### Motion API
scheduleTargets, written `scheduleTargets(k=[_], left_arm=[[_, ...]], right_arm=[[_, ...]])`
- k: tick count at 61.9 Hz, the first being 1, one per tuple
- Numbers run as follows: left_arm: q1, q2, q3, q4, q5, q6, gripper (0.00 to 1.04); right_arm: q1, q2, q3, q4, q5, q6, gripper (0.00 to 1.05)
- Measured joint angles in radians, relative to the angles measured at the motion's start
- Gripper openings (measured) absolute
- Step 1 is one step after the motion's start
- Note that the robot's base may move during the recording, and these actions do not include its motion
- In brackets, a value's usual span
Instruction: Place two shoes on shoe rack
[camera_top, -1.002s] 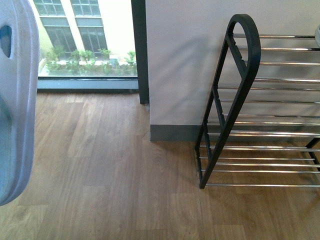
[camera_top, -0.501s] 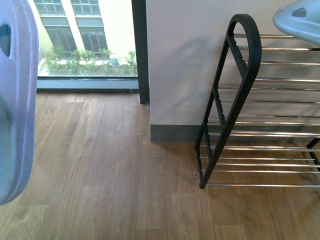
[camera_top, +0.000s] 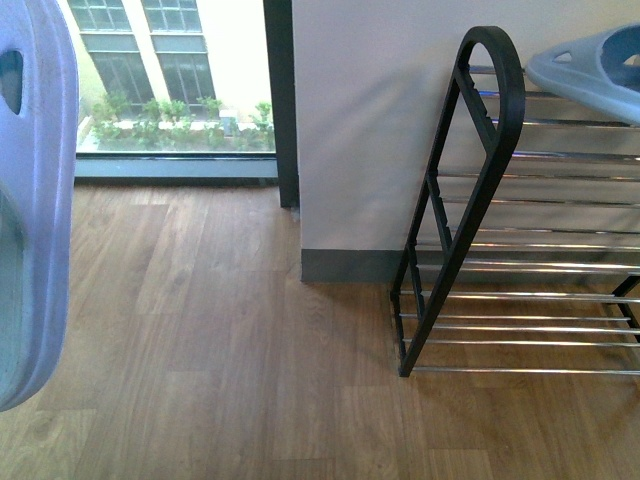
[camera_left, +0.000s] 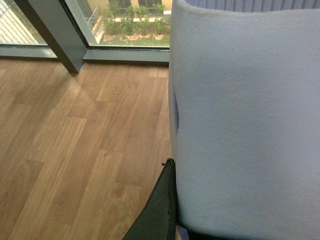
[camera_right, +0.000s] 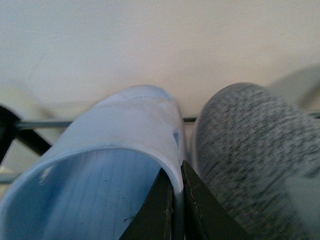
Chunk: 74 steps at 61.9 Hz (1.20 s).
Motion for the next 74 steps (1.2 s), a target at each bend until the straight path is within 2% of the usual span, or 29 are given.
scheduleTargets(k=[11,21,46,62,66,74], left_arm=[[0.000,0.000,0.000,0.000,0.000,0.000,0.02],[0.000,0.000,0.000,0.000,0.000,0.000,0.02],[0.000,0.000,0.000,0.000,0.000,0.000,0.02],[0.000,0.000,0.000,0.000,0.000,0.000,0.02],[0.000,0.000,0.000,0.000,0.000,0.000,0.02],[0.000,0.000,0.000,0.000,0.000,0.000,0.02]], right_arm=[[-0.016,0.063,0.061,0.048,0.085,-0.003,0.01],[-0.038,0.099,0.103,0.070,0.106,-0.037,0.01],[-0.060,0.109,0.100,0.116,0.116,-0.106,0.01],[-0.053,0.066,0.039,0.120,0.088,-0.109,0.02],[-0.053,0.053,0.029,0.119,0.100,-0.106,0.15],[-0.056,0.018,-0.002,0.117,0.089,-0.093,0.34]])
